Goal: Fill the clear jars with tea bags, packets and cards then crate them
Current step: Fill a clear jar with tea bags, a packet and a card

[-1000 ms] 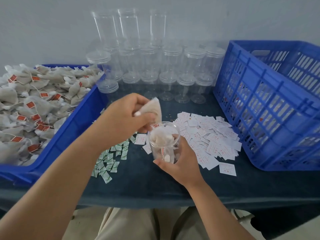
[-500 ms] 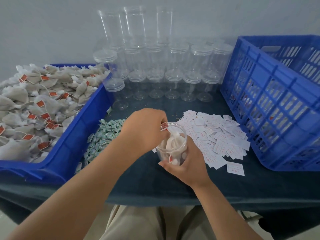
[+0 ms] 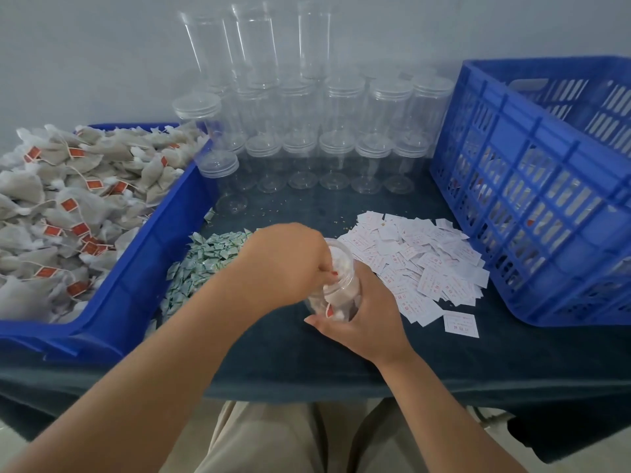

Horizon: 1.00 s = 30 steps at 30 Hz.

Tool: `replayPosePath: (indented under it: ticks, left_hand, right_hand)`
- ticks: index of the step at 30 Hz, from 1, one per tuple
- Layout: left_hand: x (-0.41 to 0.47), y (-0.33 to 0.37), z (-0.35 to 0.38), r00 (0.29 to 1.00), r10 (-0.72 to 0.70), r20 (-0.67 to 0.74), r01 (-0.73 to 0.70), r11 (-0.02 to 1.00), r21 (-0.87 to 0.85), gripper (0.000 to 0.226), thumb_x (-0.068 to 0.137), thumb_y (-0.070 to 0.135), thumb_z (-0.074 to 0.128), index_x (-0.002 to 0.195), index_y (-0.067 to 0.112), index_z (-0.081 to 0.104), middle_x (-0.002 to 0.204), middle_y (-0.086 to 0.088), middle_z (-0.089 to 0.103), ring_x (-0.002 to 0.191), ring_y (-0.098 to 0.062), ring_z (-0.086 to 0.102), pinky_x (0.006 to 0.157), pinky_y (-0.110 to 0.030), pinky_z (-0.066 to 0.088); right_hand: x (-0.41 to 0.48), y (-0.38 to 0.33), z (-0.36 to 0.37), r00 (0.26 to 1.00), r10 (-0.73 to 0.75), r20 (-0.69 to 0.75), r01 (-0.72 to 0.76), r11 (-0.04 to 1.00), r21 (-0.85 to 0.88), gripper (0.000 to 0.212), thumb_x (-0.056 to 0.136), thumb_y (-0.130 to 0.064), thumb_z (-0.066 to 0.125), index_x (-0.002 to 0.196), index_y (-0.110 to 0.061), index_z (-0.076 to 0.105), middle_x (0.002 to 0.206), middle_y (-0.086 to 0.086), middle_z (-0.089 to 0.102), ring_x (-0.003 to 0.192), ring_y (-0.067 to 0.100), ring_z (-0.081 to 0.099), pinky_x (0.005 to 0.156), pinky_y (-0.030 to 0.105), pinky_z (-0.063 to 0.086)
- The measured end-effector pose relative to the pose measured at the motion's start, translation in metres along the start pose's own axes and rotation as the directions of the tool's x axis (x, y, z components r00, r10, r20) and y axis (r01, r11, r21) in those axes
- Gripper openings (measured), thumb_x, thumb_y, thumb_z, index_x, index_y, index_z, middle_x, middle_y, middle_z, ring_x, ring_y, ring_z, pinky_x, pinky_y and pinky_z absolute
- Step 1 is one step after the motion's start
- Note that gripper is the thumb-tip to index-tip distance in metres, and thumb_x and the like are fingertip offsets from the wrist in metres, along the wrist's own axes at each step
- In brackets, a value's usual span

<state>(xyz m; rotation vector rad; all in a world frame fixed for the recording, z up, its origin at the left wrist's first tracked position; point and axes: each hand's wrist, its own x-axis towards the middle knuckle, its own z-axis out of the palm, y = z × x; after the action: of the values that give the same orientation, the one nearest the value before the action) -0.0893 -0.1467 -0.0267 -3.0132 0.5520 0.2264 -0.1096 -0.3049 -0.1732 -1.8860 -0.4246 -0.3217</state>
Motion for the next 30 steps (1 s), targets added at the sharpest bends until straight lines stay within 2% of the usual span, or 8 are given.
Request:
replayPosePath:
  ticks: [6,9,13,16,19,22,26,30]
  left_hand:
    - [0.001,0.011,-0.019,0.927,0.162,0.339,-0.186,0.982,0.038,0.027,0.098,0.031,0.056,0.077,0.021,0.068,0.074,0.005,0.064,0.066,-0.017,0.056,0.063,-0.029,0.042]
    - [-0.016,-0.021,-0.041,0.957,0.229,0.177,-0.169,0.939,-0.300,0.014,0.100,0.031,0.063,0.100,0.034,0.078,0.081,0.022,0.075,0.075,0.000,0.070,0.066,-0.012,0.048]
    - [-0.032,-0.064,-0.034,0.933,-0.077,-0.352,-0.156,0.794,-0.588,0.003,0.093,0.039,0.076,0.092,0.041,0.078,0.078,0.031,0.072,0.067,0.011,0.067,0.062,-0.004,0.047]
    - [-0.026,-0.087,0.010,0.931,-0.319,-0.178,0.206,0.860,-0.467,0.020,0.089,0.057,0.073,0.086,0.038,0.074,0.080,0.019,0.073,0.071,0.003,0.066,0.072,-0.028,0.059]
    - [-0.018,-0.093,0.068,0.918,-0.380,0.114,0.396,0.885,-0.243,0.044,0.089,0.061,0.073,0.124,0.036,0.068,0.121,0.011,0.070,0.107,-0.012,0.067,0.097,-0.042,0.056]
    - [-0.013,-0.093,0.115,0.900,-0.436,-0.004,0.412,0.853,-0.321,0.054,0.091,0.051,0.076,0.137,0.027,0.061,0.125,0.001,0.068,0.112,-0.021,0.065,0.093,-0.037,0.053]
    - [-0.017,-0.095,0.135,0.846,-0.496,-0.199,0.343,0.789,-0.510,0.012,0.093,0.037,0.078,0.101,0.028,0.077,0.088,0.016,0.067,0.089,-0.012,0.068,0.068,-0.026,0.046]
    - [-0.027,-0.096,0.120,0.789,-0.567,-0.237,0.318,0.707,-0.631,0.008,0.096,0.046,0.070,0.091,0.042,0.076,0.079,0.027,0.071,0.072,0.004,0.065,0.065,-0.026,0.053]
  right_hand:
    - [-0.001,-0.003,0.000,0.996,-0.003,0.088,0.008,0.998,-0.057,0.078,0.062,-0.063,0.093,0.126,-0.046,0.053,0.118,-0.026,0.068,0.110,0.005,0.069,0.084,0.016,0.055]
    - [0.000,-0.003,0.002,0.996,-0.020,0.082,0.026,0.996,-0.080,0.079,0.062,-0.066,0.093,0.126,-0.041,0.054,0.116,-0.024,0.067,0.107,0.006,0.069,0.083,0.020,0.057]
    - [0.001,-0.003,0.001,0.998,-0.004,0.058,0.010,0.993,-0.116,0.074,0.062,-0.070,0.090,0.121,-0.052,0.050,0.118,-0.029,0.065,0.109,-0.001,0.066,0.083,0.010,0.052]
    - [0.000,-0.001,-0.001,0.999,0.023,0.025,-0.021,0.995,-0.096,0.068,0.062,-0.067,0.089,0.116,-0.063,0.047,0.117,-0.033,0.065,0.109,-0.004,0.066,0.081,0.007,0.049]
    - [0.000,0.000,-0.001,0.999,0.050,-0.004,-0.050,0.997,-0.059,0.064,0.065,-0.068,0.088,0.115,-0.062,0.049,0.116,-0.030,0.067,0.109,0.000,0.068,0.082,0.011,0.051]
    - [0.000,0.001,-0.001,0.995,0.095,-0.027,-0.096,0.995,-0.014,0.063,0.064,-0.068,0.087,0.116,-0.054,0.053,0.115,-0.026,0.069,0.107,0.002,0.069,0.084,0.016,0.052]
    - [0.001,0.001,-0.001,0.991,0.130,-0.035,-0.130,0.992,0.002,0.061,0.063,-0.066,0.085,0.114,-0.051,0.055,0.115,-0.026,0.069,0.107,0.001,0.069,0.084,0.017,0.052]
    - [0.001,0.000,-0.001,0.990,0.138,-0.027,-0.138,0.990,0.003,0.061,0.063,-0.064,0.085,0.114,-0.048,0.056,0.114,-0.026,0.070,0.107,0.001,0.069,0.086,0.021,0.053]
